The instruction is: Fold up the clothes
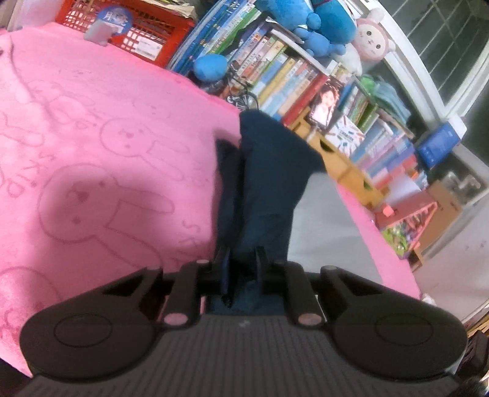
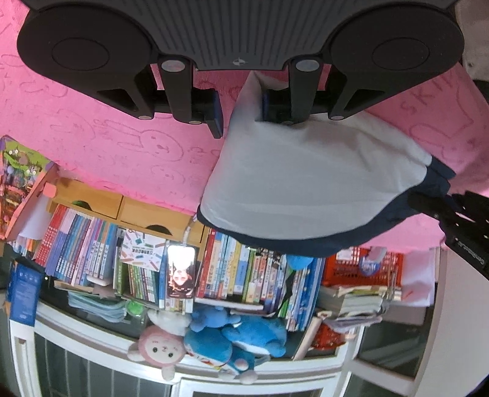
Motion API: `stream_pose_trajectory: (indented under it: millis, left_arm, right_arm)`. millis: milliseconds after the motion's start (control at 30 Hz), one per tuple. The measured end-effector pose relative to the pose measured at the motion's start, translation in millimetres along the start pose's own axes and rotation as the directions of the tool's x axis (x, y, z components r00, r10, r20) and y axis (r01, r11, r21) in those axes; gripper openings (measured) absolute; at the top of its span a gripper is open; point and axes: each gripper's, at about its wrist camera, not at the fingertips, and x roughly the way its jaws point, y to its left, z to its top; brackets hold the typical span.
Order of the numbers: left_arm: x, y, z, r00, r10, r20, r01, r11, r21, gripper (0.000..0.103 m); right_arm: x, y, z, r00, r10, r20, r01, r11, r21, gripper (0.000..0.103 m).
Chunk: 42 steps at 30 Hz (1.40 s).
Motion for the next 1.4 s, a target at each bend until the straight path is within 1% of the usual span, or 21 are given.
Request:
stream_pose_trajectory:
  millis: [33, 100, 167, 200, 333, 467, 533, 600, 767, 800, 933, 967, 1000, 1033, 1067, 1100, 1167, 1233, 1300, 1367, 1400]
  left_arm:
    - [-1, 1, -1, 1.000, 0.005, 0.003, -0.005, 1.000, 0.005, 0.019]
    - [-3, -3, -4, 1.000, 0.028, 0.010, -0.029, 0.998, 0.059, 0.022]
    - [-3, -10, -7, 0.998, 0.067, 0.022, -0.069, 0.991, 0.114, 0.032]
    - [-3, -12, -9, 0.996, 0.083, 0.027, -0.086, 0.987, 0.138, 0.032]
    - [-3, -16, -13, 0.994, 0.098, 0.041, -0.104, 0.979, 0.178, 0.033]
    - [-3, -16, -14, 0.994, 0.099, 0.044, -0.106, 0.976, 0.192, 0.033]
    - [-4, -18, -15, 0.993, 0.111, 0.047, -0.119, 0.970, 0.210, 0.035]
    - [-6, -20, -17, 0.990, 0.127, 0.055, -0.137, 0.963, 0.234, 0.040]
    - [-12, -22, -23, 0.984, 0.162, 0.079, -0.178, 0.941, 0.289, 0.049]
    - [-13, -22, -24, 0.982, 0.169, 0.084, -0.187, 0.936, 0.300, 0.049]
    - [-15, -24, -28, 0.976, 0.198, 0.095, -0.219, 0.918, 0.330, 0.058]
    - [-17, -24, -28, 0.974, 0.207, 0.095, -0.227, 0.914, 0.335, 0.062]
    - [-20, -23, -26, 0.973, 0.213, 0.094, -0.232, 0.912, 0.339, 0.067]
    - [-25, -21, -24, 0.972, 0.217, 0.093, -0.236, 0.910, 0.342, 0.069]
    - [-29, -20, -22, 0.971, 0.222, 0.092, -0.240, 0.907, 0.345, 0.069]
    - [-35, -16, -15, 0.971, 0.219, 0.096, -0.239, 0.910, 0.338, 0.067]
    - [-48, -8, 1, 0.971, 0.211, 0.111, -0.236, 0.921, 0.311, 0.067]
    - [-53, 2, 25, 0.980, 0.167, 0.111, -0.191, 0.947, 0.258, 0.067]
    - [-45, 9, 48, 0.994, 0.077, 0.083, -0.091, 0.980, 0.177, 0.073]
    - [-31, 13, 67, 0.998, -0.035, 0.045, 0.030, 0.995, 0.098, 0.076]
    - [-21, 11, 74, 0.997, -0.070, 0.027, 0.068, 0.995, 0.072, 0.077]
  right_arm:
    - [-1, -3, -1, 1.000, 0.010, -0.006, -0.010, 1.000, 0.004, 0.033]
    - [-5, -10, -2, 0.999, 0.038, -0.018, -0.038, 0.999, 0.019, 0.046]
    - [-10, -21, -2, 0.997, 0.074, -0.030, -0.073, 0.996, 0.055, 0.051]
    - [-13, -26, -2, 0.995, 0.094, -0.037, -0.091, 0.993, 0.072, 0.054]
    - [-24, -37, 0, 0.993, 0.111, -0.039, -0.107, 0.991, 0.085, 0.058]
    - [-31, -34, 1, 0.992, 0.122, -0.040, -0.120, 0.991, 0.065, 0.067]
    - [-34, -31, 2, 0.990, 0.132, -0.041, -0.130, 0.990, 0.050, 0.070]
    - [-36, -28, 2, 0.989, 0.140, -0.040, -0.139, 0.990, 0.040, 0.074]
    - [-39, -26, 5, 0.989, 0.145, -0.026, -0.144, 0.988, 0.053, 0.080]
    - [-39, -27, 6, 0.989, 0.145, -0.024, -0.143, 0.988, 0.059, 0.081]
    - [-39, -30, 7, 0.989, 0.147, -0.024, -0.144, 0.986, 0.082, 0.081]
    - [-39, -33, 7, 0.988, 0.150, -0.024, -0.148, 0.985, 0.091, 0.081]
    - [-40, -36, 8, 0.987, 0.162, -0.022, -0.159, 0.982, 0.103, 0.081]
    - [-42, -42, 10, 0.983, 0.185, -0.012, -0.182, 0.976, 0.121, 0.081]
    - [-44, -51, 14, 0.978, 0.210, 0.004, -0.208, 0.968, 0.142, 0.083]
    - [-47, -61, 18, 0.972, 0.233, 0.021, -0.233, 0.959, 0.164, 0.087]
    - [-46, -87, 30, 0.961, 0.272, 0.043, -0.275, 0.936, 0.221, 0.092]
    - [-35, -113, 44, 0.949, 0.311, 0.049, -0.312, 0.908, 0.279, 0.095]
    - [-13, -131, 54, 0.943, 0.331, 0.035, -0.323, 0.886, 0.331, 0.095]
    - [18, -142, 62, 0.939, 0.344, 0.005, -0.319, 0.863, 0.393, 0.095]
    - [35, -146, 64, 0.933, 0.359, -0.010, -0.320, 0.845, 0.427, 0.095]
